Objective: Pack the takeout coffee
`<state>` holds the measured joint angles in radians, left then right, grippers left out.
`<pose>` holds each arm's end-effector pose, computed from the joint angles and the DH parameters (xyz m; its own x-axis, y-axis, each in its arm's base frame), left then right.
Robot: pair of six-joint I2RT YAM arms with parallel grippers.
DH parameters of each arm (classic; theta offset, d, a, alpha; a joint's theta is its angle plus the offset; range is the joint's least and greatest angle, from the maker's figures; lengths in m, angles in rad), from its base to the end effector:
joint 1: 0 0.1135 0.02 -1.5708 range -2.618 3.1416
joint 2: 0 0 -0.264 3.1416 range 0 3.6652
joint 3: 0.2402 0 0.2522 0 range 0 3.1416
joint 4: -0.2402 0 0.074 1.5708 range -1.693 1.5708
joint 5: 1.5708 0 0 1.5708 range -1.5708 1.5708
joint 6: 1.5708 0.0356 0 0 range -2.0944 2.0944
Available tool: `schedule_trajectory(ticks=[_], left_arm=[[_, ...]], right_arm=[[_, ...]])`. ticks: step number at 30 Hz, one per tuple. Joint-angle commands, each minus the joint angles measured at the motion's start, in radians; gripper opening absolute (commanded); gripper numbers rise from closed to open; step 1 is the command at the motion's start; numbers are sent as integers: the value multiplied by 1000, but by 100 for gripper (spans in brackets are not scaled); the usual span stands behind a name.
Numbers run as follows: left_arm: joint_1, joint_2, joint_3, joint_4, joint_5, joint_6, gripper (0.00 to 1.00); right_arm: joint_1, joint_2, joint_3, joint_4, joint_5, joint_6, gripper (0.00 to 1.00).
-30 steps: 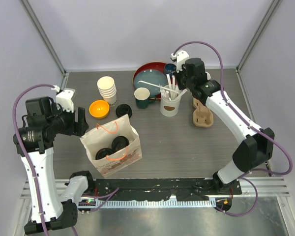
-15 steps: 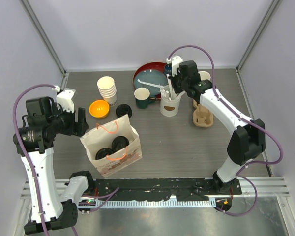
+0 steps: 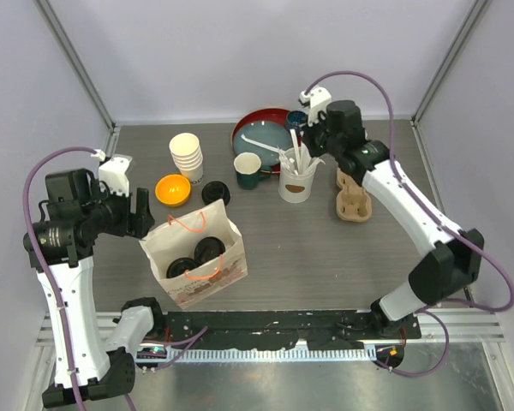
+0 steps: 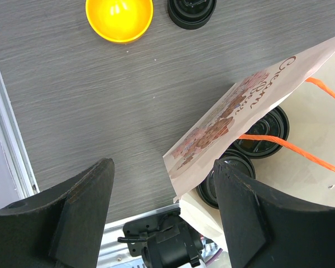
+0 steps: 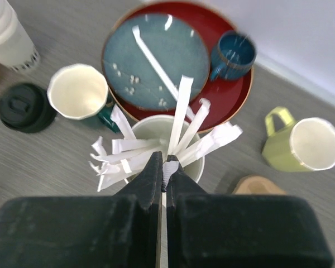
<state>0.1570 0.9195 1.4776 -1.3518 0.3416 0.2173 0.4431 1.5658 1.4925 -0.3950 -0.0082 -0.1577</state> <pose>0.1119 0.0056 0.4274 -0.6694 0.0997 -0.7362 0.2345 0.9686 -0.0820 0.3298 0.1568 0.3699 -0.3344 -0.3325 -0.8818 -0.4940 0.8587 -0.1365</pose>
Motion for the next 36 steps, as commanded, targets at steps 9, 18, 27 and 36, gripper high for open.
schedule_trajectory(ticks=[9, 18, 27, 36], left_arm=[[-2, -13, 6, -7, 33, 8, 75], [-2, -14, 4, -7, 34, 2, 75], [-2, -18, 1, -12, 31, 7, 75], [-2, -15, -5, -12, 36, 7, 75]], right_arm=[[6, -398, 35, 212, -38, 41, 1], [28, -463, 14, 471, -543, 488, 1], [503, -235, 222, 102, -724, 209, 1], [674, -145, 241, 98, -523, 99, 1]])
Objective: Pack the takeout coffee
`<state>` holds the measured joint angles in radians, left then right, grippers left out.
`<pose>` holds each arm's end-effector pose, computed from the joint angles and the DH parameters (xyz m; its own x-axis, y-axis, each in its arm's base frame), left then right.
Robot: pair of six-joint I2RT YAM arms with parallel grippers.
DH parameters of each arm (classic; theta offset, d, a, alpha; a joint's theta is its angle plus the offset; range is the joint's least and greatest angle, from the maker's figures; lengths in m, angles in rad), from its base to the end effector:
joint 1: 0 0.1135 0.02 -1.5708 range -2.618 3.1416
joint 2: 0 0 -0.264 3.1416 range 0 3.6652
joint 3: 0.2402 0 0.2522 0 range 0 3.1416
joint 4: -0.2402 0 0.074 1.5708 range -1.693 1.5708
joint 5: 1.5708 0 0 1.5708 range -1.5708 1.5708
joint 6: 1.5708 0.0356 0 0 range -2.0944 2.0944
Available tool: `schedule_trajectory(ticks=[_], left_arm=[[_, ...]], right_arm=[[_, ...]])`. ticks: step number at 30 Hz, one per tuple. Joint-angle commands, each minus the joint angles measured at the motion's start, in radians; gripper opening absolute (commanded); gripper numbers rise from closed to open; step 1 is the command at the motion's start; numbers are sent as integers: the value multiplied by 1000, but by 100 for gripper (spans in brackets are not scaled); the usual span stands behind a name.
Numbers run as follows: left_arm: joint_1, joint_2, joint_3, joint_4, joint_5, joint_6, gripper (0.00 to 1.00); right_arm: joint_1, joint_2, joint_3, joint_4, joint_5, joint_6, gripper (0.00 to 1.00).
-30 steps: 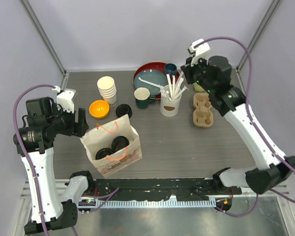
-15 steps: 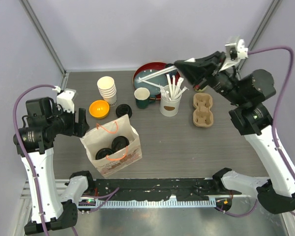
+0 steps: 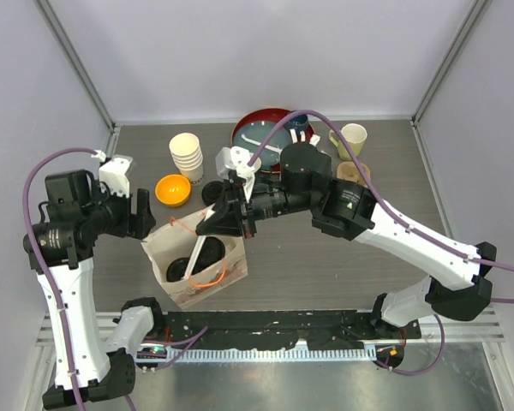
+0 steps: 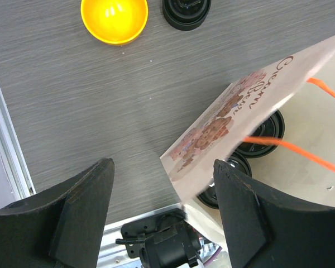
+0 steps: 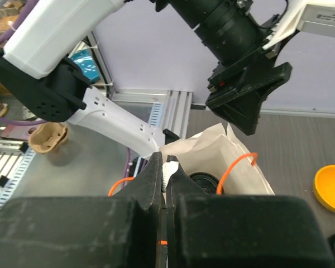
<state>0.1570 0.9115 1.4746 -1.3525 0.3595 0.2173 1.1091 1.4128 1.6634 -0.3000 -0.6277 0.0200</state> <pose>0.1096 0.0047 0.4275 -0.6635 0.0993 -0.7416 0.2472 0.9646 -0.0920 0.1165 0.2811 0.4880 -0.0417 -0.0475 -0.9980 -0.9853 -0.1637 0.0490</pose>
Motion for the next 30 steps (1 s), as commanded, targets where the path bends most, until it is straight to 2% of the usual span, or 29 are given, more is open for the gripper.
schedule_trajectory(ticks=[1, 11, 14, 15, 16, 19, 22, 26, 30], left_arm=[[-2, -6, 0, -11, 16, 10, 75], [-2, -5, -2, -10, 21, 7, 75], [-2, -6, -2, -14, 18, 11, 76], [-2, -6, -3, -16, 18, 14, 76], [-2, -8, -5, -16, 18, 16, 76], [-2, -5, -11, -14, 18, 17, 76], [-2, -5, -19, -10, 25, 16, 76], [-4, -5, -22, -10, 30, 14, 76], [-2, -10, -27, -14, 30, 21, 76]], right_arm=[[12, 35, 76, 1, 106, -84, 1], [67, 236, 162, 7, 178, -114, 1], [75, 303, 217, -54, 181, -126, 4], [83, 317, 252, -100, 181, -137, 8], [86, 333, 272, -125, 184, -144, 21], [106, 371, 357, -214, 201, -173, 48], [110, 365, 387, -212, 233, -160, 65], [109, 319, 397, -191, 347, -138, 76], [101, 241, 385, -192, 521, -123, 83]])
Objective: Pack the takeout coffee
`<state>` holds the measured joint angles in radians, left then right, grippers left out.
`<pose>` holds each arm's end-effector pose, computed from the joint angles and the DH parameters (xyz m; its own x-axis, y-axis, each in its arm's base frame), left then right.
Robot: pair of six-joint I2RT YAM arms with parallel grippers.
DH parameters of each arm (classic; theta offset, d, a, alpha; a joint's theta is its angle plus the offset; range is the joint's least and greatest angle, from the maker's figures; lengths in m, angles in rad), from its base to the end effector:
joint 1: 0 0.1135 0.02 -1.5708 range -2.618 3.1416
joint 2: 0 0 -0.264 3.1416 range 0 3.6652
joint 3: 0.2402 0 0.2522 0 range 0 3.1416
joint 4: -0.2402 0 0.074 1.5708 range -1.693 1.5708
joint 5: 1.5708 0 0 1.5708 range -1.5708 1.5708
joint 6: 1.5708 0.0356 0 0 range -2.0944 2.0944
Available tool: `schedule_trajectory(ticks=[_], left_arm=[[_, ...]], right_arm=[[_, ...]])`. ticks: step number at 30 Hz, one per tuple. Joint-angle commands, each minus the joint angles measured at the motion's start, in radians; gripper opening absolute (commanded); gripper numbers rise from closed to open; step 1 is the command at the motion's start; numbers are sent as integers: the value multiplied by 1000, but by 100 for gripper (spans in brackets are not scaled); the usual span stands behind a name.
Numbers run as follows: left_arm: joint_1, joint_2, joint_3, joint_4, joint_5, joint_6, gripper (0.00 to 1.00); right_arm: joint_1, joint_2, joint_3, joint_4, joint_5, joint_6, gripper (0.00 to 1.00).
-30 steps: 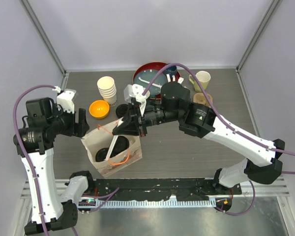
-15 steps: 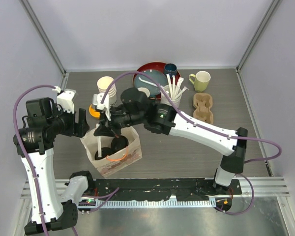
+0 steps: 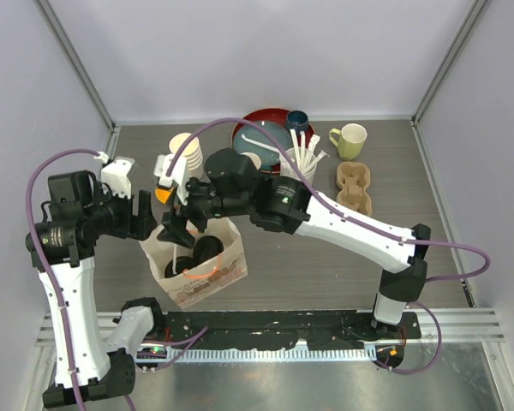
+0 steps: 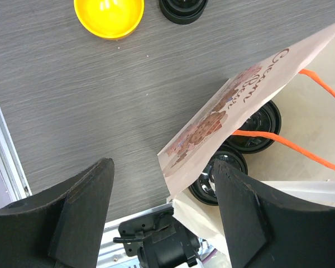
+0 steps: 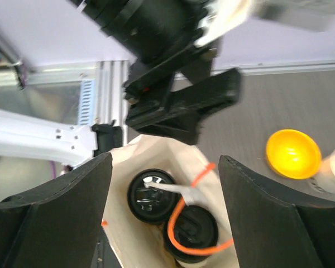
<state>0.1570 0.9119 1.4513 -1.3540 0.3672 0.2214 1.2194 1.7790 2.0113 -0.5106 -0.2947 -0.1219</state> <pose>0.1119 0.0048 0.4215 -0.6796 0.0999 -0.7268 0.2528 0.9619 -0.1041 0.1290 0.3820 0.4569 0.0271 -0.2642 -0.9641 -0.9987 0.0353 -0.0377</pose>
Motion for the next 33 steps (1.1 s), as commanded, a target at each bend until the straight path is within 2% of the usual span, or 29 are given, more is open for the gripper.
schedule_trajectory(ticks=[1, 5, 9, 16, 17, 21, 23, 25, 33], left_arm=[[-2, -8, -3, -13, 24, 16, 76], [-2, -10, -5, -10, 32, 15, 76], [-2, -11, -6, -10, 36, 15, 76], [-2, -15, 4, -17, 44, 16, 74], [-2, -16, 9, -20, 41, 18, 74], [-2, -15, 12, -22, 44, 19, 74], [-2, -16, 9, -20, 44, 19, 74], [-2, -15, 6, -22, 44, 22, 74], [-2, -15, -5, -25, 35, 30, 74]], right_arm=[[-15, -142, 30, 21, 216, 21, 84], [-63, -265, -29, 21, 338, 42, 87], [-202, -366, -138, 21, 327, 97, 87], [-311, -463, -270, 11, 364, 114, 86], [-331, -469, -292, 4, 379, 119, 85], [-400, -468, -347, -37, 677, 123, 67], [-469, -420, -356, -81, 718, 125, 58], [-511, -394, -378, -86, 654, 85, 49], [-538, -279, -447, -140, 580, -2, 48]])
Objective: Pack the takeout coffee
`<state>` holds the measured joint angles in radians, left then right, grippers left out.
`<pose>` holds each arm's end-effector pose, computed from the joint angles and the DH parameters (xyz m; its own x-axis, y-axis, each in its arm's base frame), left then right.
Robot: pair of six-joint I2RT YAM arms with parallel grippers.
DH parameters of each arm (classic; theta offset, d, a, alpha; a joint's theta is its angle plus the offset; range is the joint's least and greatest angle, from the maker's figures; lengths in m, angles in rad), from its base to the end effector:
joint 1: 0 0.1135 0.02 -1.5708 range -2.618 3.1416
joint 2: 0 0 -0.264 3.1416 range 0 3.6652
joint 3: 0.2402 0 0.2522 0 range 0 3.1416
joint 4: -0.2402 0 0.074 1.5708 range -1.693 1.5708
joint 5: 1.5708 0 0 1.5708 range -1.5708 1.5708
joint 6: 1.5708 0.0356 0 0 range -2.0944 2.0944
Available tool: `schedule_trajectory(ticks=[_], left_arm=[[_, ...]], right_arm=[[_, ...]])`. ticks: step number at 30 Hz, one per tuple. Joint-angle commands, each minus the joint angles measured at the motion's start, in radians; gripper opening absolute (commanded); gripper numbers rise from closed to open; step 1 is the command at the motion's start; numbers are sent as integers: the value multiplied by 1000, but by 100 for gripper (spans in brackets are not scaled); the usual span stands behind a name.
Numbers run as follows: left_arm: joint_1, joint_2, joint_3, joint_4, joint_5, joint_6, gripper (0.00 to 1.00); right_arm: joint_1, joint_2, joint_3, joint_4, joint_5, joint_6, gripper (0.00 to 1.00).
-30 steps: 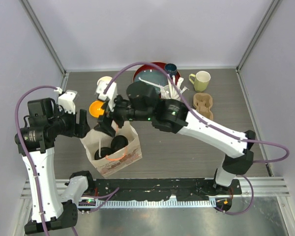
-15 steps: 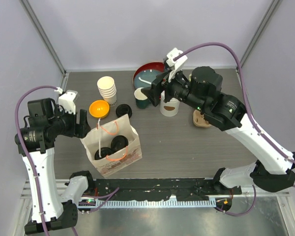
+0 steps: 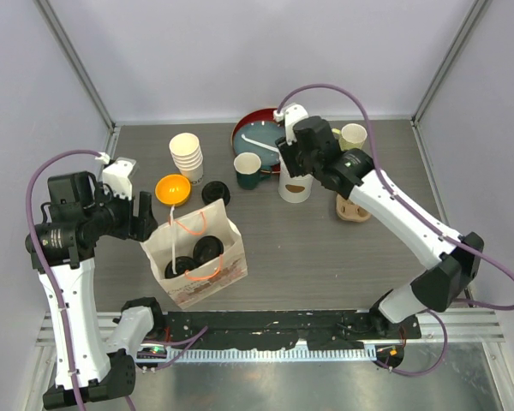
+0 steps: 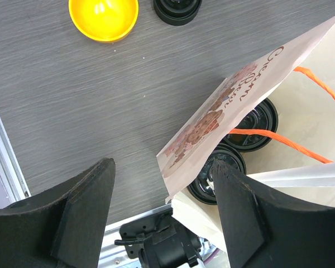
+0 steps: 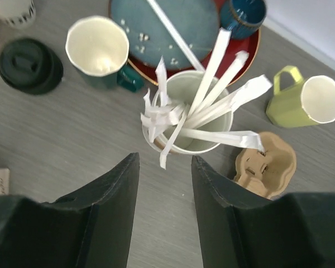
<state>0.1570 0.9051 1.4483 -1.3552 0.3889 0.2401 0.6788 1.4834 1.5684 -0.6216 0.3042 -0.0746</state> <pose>0.1100 0.0037 0.4215 -0.6693 0.1168 -0.7337 0.2802 0.9543 -0.1036 0.2626 0.1981 0.4019 -0.3671 -0.3875 -0.8457 -0.4272 0.8778 -0.2168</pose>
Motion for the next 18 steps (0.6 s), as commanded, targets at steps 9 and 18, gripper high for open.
schedule_trajectory(ticks=[9, 18], left_arm=[[-2, -5, -6, -25, 18, 14, 74], [-2, -5, 1, -32, 13, 18, 74]], right_arm=[[-27, 106, -16, -21, -13, -73, 51], [-71, 153, -13, 13, -71, -85, 42]])
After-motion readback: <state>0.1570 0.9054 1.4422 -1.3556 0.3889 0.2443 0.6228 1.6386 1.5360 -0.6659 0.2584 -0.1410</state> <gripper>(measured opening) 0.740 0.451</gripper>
